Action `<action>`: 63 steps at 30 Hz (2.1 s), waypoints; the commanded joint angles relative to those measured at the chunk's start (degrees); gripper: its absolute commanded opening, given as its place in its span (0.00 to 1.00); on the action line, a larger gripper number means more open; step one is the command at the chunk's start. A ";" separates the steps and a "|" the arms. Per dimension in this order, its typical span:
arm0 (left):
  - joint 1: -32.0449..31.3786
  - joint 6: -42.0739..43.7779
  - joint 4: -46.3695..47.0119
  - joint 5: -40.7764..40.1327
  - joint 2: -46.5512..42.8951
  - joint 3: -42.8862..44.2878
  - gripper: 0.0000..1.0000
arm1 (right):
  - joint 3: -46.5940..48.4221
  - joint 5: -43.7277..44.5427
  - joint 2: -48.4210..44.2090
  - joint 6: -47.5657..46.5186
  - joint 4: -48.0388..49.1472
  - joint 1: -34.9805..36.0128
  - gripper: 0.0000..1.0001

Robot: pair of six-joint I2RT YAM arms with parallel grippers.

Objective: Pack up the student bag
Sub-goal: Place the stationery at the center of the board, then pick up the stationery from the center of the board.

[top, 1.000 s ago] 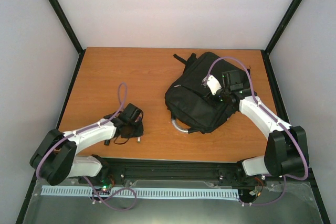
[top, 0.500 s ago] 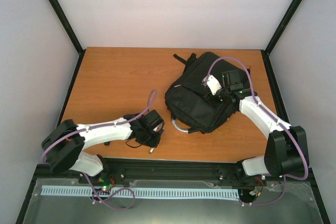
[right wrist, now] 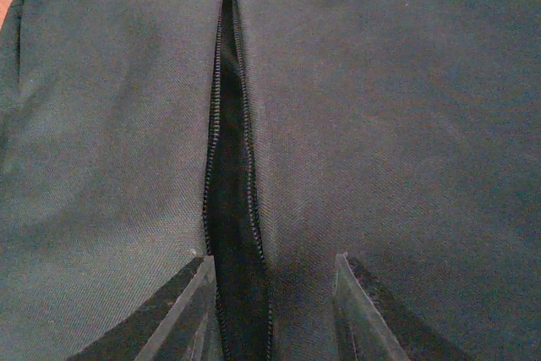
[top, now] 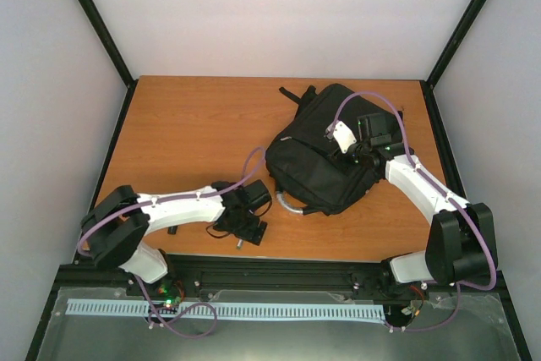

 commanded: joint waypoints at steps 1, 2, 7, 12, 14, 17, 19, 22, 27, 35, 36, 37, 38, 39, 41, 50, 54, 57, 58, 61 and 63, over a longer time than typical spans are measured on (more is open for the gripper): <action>-1.08 -1.91 -5.96 -2.46 -6.41 3.00 1.00 | 0.53 -1.03 -0.10 -0.14 -0.33 -0.22 0.38; -1.09 -2.21 -7.95 -3.33 -7.48 4.43 1.00 | 0.54 -1.05 -0.09 -0.17 -0.32 -0.16 0.38; -1.05 -2.11 -15.12 -3.90 -7.98 8.40 1.00 | 0.71 -1.49 0.19 -0.05 -0.47 -0.24 0.39; -1.10 2.61 -10.86 -4.22 -10.36 6.45 1.00 | 0.65 -1.32 -0.23 -0.07 -0.52 -0.24 0.39; -1.10 4.13 -8.98 -5.25 -13.66 5.66 1.00 | 0.62 -1.32 -0.46 0.03 -0.51 -0.23 0.39; -1.10 4.17 -9.27 -10.93 -18.30 7.32 1.00 | 0.57 -1.26 -0.48 -0.01 -0.43 -0.22 0.39; -1.10 0.96 -11.83 -19.21 -18.29 7.90 1.00 | 0.65 -1.47 -0.20 -0.03 -0.43 -0.20 0.39; -1.01 -2.45 -19.61 -25.52 -11.33 10.71 1.00 | 0.80 -1.58 -0.13 -0.05 -0.60 -0.23 0.39; -1.27 1.54 -10.52 -12.10 -8.10 8.52 0.83 | 0.67 -1.32 -0.41 -0.18 -0.52 -0.16 0.39; -1.64 0.23 -6.36 2.50 -2.08 4.37 0.48 | 0.76 -1.58 -0.14 -0.27 -0.59 -0.24 0.39; -1.70 0.15 -6.08 2.84 -2.11 3.82 0.46 | 0.79 -1.57 0.00 -0.33 -0.56 -0.20 0.39; -1.78 0.06 -5.96 3.13 -2.25 3.28 0.45 | 0.80 -1.58 -0.05 -0.35 -0.60 -0.23 0.39; -1.80 -0.11 -5.89 3.39 -2.22 2.99 0.44 | 0.77 -1.58 -0.05 -0.40 -0.56 -0.23 0.39; -1.80 -0.26 -5.75 3.78 -2.14 2.59 0.43 | 0.80 -1.49 -0.05 -0.40 -0.60 -0.21 0.39; -1.83 -0.62 -5.38 4.70 -1.65 1.96 0.40 | 0.79 -1.49 0.08 -0.45 -0.60 -0.22 0.39; -2.31 -1.98 -5.07 2.13 0.99 0.90 0.29 | 0.78 -1.40 0.29 -0.31 -0.59 -0.22 0.39; -2.53 -2.35 -5.38 0.45 2.05 1.05 0.22 | 0.80 -1.27 0.39 -0.29 -0.60 -0.19 0.39; -2.59 -2.45 -5.52 -0.25 2.86 1.32 0.21 | 0.80 -1.24 0.43 -0.31 -0.60 -0.19 0.39; -2.59 -2.45 -5.53 -0.37 3.10 1.37 0.20 | 0.79 -1.23 0.45 -0.34 -0.60 -0.23 0.39; -2.65 -2.89 -5.91 -0.84 4.16 1.60 0.16 | 0.79 -1.23 0.39 -0.35 -0.60 -0.21 0.39; -2.65 -3.10 -6.26 -1.47 4.59 1.75 0.13 | 0.84 -1.23 0.39 -0.34 -0.58 -0.21 0.39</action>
